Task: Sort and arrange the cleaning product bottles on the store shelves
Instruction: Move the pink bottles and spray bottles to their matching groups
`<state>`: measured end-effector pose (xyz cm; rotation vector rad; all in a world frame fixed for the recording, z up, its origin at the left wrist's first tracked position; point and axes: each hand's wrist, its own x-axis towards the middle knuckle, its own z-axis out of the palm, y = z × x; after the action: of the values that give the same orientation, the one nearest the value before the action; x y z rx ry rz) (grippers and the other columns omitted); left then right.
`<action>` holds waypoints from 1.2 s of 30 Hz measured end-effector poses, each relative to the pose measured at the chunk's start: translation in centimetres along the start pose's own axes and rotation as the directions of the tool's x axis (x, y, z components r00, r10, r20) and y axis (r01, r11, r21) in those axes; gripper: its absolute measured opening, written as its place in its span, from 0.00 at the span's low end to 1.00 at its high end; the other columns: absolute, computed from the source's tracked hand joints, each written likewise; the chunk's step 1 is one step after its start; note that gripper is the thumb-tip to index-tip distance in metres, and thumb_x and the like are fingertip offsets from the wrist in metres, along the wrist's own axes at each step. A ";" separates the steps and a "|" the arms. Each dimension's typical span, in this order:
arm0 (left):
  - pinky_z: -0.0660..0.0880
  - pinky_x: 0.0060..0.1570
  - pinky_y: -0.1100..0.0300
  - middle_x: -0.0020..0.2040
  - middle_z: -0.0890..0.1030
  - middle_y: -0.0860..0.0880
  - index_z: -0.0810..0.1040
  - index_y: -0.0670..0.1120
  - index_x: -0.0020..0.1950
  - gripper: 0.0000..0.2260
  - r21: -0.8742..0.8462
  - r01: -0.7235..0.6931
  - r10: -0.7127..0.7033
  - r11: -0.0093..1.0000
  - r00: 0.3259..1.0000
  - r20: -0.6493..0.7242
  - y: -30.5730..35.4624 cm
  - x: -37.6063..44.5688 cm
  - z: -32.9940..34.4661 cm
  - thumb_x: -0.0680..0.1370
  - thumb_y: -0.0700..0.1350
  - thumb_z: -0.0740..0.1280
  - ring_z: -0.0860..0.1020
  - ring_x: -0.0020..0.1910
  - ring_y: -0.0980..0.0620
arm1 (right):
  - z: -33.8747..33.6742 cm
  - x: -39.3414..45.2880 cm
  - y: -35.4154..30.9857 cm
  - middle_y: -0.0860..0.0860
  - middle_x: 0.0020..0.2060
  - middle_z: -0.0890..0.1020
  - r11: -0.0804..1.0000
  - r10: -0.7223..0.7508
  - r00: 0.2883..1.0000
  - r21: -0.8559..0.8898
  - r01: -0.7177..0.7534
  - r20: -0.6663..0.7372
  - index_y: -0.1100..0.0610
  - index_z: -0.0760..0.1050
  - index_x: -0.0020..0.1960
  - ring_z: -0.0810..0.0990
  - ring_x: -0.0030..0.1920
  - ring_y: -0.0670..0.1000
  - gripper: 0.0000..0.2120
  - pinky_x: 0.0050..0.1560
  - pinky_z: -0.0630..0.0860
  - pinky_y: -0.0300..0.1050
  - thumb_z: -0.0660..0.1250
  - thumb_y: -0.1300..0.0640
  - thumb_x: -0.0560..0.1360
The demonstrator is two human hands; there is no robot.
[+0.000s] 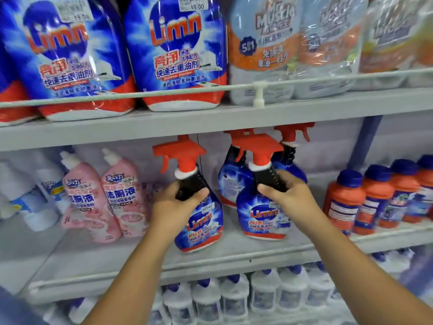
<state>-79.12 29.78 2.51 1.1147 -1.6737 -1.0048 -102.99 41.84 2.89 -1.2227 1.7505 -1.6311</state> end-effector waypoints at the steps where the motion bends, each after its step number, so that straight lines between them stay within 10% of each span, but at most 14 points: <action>1: 0.82 0.54 0.49 0.43 0.87 0.59 0.82 0.63 0.44 0.10 -0.006 -0.004 0.004 1.000 1.000 0.004 -0.3 0.2 0.4 0.67 0.58 0.80 0.85 0.45 0.57 | 0.0 0.1 0.2 0.46 0.47 0.87 1.000 0.019 1.000 0.019 -0.019 -0.001 0.45 0.81 0.54 0.85 0.48 0.45 0.12 0.49 0.78 0.42 0.76 0.56 0.74; 7: 0.80 0.49 0.58 0.44 0.86 0.62 0.81 0.65 0.47 0.09 0.001 0.008 -0.008 1.000 0.997 0.079 -1.3 1.5 1.1 0.73 0.53 0.77 0.84 0.44 0.63 | 0.0 0.6 0.7 0.43 0.49 0.86 0.995 0.072 0.997 0.073 -0.072 0.006 0.40 0.78 0.57 0.85 0.45 0.39 0.13 0.39 0.77 0.31 0.73 0.55 0.76; 14: 0.78 0.50 0.65 0.51 0.83 0.62 0.76 0.66 0.55 0.12 0.040 -0.040 0.032 0.998 0.985 0.169 -1.6 1.2 0.4 0.78 0.50 0.73 0.82 0.54 0.60 | 0.9 -0.1 0.9 0.41 0.52 0.81 0.997 0.060 0.996 -0.053 -0.064 -0.071 0.40 0.73 0.66 0.80 0.55 0.48 0.18 0.50 0.74 0.46 0.71 0.50 0.78; 20: 0.78 0.53 0.63 0.50 0.87 0.58 0.84 0.51 0.52 0.08 -0.081 -0.080 0.061 0.994 0.975 -0.213 -3.9 -2.2 -8.2 0.79 0.39 0.71 0.83 0.50 0.59 | 5.1 -4.9 1.0 0.47 0.55 0.75 0.943 -0.317 0.821 -0.250 0.220 -0.474 0.55 0.78 0.62 0.76 0.56 0.52 0.15 0.61 0.70 0.38 0.69 0.58 0.76; 25: 0.73 0.42 0.72 0.46 0.83 0.54 0.80 0.50 0.51 0.03 -0.091 -0.114 0.061 0.989 0.890 -0.453 -4.7 -1.7 -15.6 0.80 0.42 0.70 0.80 0.40 0.65 | 13.4 -7.8 -2.8 0.49 0.44 0.84 0.961 -0.198 0.974 0.171 0.216 -0.112 0.47 0.80 0.50 0.84 0.46 0.50 0.06 0.50 0.79 0.41 0.70 0.57 0.77; 32: 0.77 0.54 0.64 0.58 0.83 0.46 0.75 0.45 0.66 0.19 -0.230 0.008 -0.098 0.973 0.918 -0.384 -9.7 3.4 -20.2 0.77 0.40 0.74 0.81 0.51 0.53 | 26.0 -3.5 -5.4 0.47 0.52 0.83 0.993 -0.054 0.984 0.110 0.036 0.171 0.52 0.76 0.61 0.81 0.46 0.35 0.17 0.47 0.75 0.28 0.74 0.63 0.75; 36: 0.77 0.56 0.66 0.59 0.83 0.50 0.74 0.46 0.69 0.24 -0.257 0.057 -0.115 0.965 0.970 -0.215 -12.2 5.2 -21.0 0.75 0.45 0.76 0.82 0.52 0.61 | 30.6 0.9 -4.6 0.54 0.56 0.85 0.973 0.051 0.978 0.209 -0.094 0.205 0.58 0.73 0.66 0.85 0.56 0.51 0.23 0.62 0.80 0.57 0.76 0.62 0.73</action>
<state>-57.47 18.26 -1.37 1.0968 -1.2861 -1.0660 -77.35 24.65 1.38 -1.1594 1.4370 -1.5539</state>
